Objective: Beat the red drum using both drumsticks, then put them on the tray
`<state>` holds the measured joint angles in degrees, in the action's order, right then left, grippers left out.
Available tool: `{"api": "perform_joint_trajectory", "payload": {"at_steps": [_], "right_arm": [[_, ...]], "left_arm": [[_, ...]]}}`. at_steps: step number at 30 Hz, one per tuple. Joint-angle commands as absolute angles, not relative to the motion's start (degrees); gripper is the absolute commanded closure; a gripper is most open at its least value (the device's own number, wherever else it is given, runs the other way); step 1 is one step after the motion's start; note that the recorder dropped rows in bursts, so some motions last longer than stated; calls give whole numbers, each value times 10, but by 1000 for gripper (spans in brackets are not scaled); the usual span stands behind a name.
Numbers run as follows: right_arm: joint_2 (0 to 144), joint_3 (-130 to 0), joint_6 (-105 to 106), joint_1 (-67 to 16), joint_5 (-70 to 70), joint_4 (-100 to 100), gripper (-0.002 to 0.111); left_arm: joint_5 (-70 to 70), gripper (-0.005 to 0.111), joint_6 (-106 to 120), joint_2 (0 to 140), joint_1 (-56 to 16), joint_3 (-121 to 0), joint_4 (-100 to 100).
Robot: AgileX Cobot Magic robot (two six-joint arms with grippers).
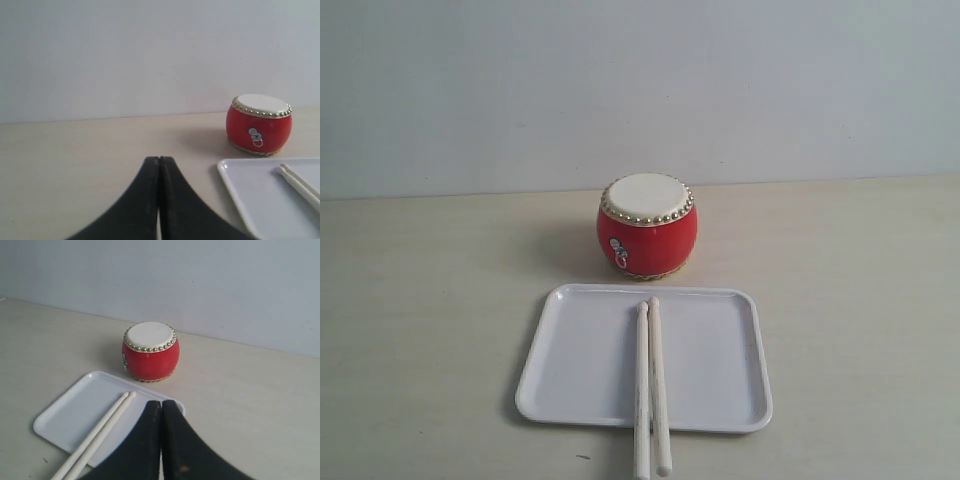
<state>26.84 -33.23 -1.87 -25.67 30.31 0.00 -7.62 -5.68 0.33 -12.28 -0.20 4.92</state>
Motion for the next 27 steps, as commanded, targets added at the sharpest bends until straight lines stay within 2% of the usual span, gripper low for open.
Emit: {"api": "perform_joint_trajectory", "payload": {"at_steps": [1,4,7,27], "right_arm": [[266,-329,-16,-256,300,0,108],[266,-329,-16,-256,300,0,108],[266,-329,-16,-256,300,0,108],[266,-329,-16,-256,300,0,108]], "left_arm": [[-83,107,-125,0,-56,0,52],[-84,107,-149,0,1,0,52],[-88,107,-149,0,29,0,52],[-106,107,-168,0,33,0,52]]}}
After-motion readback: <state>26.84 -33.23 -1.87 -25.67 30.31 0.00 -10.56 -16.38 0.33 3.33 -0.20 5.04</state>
